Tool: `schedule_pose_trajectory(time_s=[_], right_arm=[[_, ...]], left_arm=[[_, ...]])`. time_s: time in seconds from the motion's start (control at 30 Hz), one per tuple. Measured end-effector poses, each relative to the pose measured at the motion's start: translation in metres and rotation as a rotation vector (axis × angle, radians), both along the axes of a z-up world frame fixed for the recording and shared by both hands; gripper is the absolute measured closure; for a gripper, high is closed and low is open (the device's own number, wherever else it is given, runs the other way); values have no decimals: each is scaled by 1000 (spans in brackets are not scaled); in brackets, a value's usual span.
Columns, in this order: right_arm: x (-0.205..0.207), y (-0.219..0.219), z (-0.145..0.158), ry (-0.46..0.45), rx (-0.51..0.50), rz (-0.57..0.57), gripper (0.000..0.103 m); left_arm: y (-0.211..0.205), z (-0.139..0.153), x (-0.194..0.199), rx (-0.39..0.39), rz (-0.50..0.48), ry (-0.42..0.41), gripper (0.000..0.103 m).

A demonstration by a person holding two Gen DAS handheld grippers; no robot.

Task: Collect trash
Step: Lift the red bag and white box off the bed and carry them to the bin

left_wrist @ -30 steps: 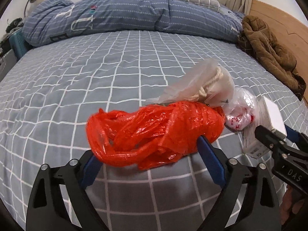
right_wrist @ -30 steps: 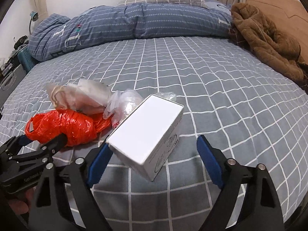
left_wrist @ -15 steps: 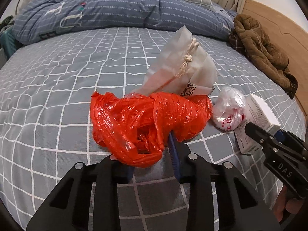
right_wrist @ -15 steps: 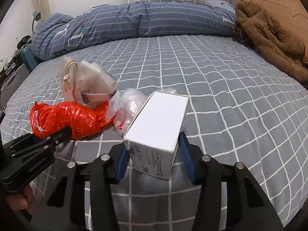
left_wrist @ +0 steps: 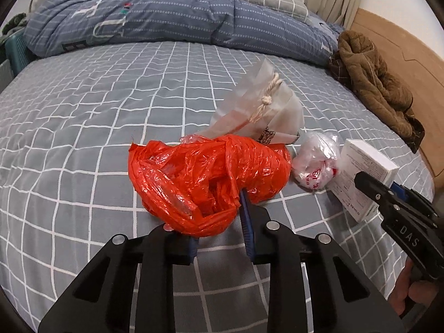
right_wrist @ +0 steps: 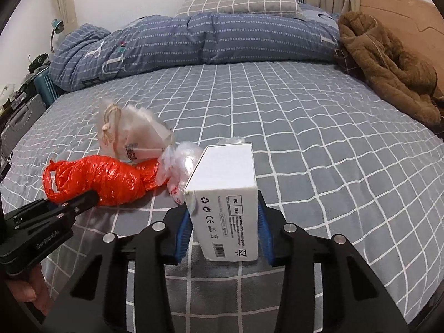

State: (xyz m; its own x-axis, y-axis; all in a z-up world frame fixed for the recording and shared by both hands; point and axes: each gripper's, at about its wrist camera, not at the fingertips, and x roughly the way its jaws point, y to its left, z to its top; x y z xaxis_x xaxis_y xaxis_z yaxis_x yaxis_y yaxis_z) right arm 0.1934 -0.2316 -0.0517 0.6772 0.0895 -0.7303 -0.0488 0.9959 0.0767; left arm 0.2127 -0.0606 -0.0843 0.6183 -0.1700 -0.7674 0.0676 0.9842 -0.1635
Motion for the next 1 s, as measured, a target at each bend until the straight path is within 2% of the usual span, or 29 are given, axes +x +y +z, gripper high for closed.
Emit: schedule_pose_trajectory(time_s=[0.53, 1.0], right_arm=[[-26, 6, 27, -51, -16, 21, 64], [-59, 9, 32, -71, -24, 38, 64]], left_arm=[[3, 23, -23, 4, -4, -15, 80], [2, 31, -55, 5, -11, -23, 81]])
